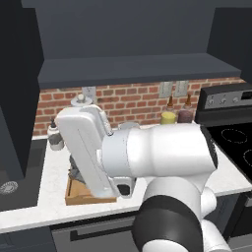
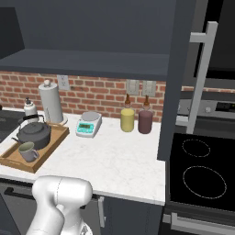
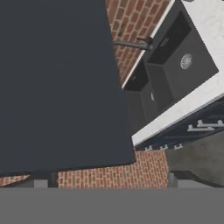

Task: Pick the kettle from the counter and place it on the tray. Then pick the mug from the cabinet and place it on the tray. Then close the cabinet doors.

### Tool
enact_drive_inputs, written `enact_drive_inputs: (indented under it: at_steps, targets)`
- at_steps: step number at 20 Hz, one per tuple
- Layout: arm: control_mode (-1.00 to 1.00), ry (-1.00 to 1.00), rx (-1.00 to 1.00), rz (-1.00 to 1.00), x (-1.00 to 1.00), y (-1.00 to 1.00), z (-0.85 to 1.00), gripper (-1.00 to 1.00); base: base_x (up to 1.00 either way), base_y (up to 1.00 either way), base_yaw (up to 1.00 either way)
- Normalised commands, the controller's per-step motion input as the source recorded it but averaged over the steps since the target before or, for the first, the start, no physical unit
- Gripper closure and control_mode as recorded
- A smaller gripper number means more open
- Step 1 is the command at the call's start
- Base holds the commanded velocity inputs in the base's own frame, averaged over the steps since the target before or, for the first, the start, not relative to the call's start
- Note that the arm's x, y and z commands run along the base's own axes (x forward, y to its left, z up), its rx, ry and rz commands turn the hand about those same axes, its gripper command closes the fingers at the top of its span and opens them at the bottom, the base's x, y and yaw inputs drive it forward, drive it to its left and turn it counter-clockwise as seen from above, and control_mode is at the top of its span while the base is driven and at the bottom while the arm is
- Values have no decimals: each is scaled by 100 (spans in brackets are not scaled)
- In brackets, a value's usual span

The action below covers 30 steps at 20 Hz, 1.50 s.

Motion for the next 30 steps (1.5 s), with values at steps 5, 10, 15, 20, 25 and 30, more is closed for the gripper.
enact_drive_inputs:
  at_steps: [5, 10, 15, 20, 25, 30]
  targets:
    - [-100, 9, 2, 1, -35, 41, 1, -100, 0, 0, 0]
    - [-100, 4, 2, 0, -48, 36, 0, -100, 0, 0, 0]
    - [-100, 4, 0, -2, -28, 40, 0, -100, 0, 0, 0]
    - [-100, 8, 0, -19, 8, 57, 0, -100, 0, 0, 0]
    - [-100, 6, 0, -27, 28, 60, 0, -100, 0, 0, 0]
    - [-100, 0, 0, -24, 14, 45, -1, -100, 0, 0, 0]
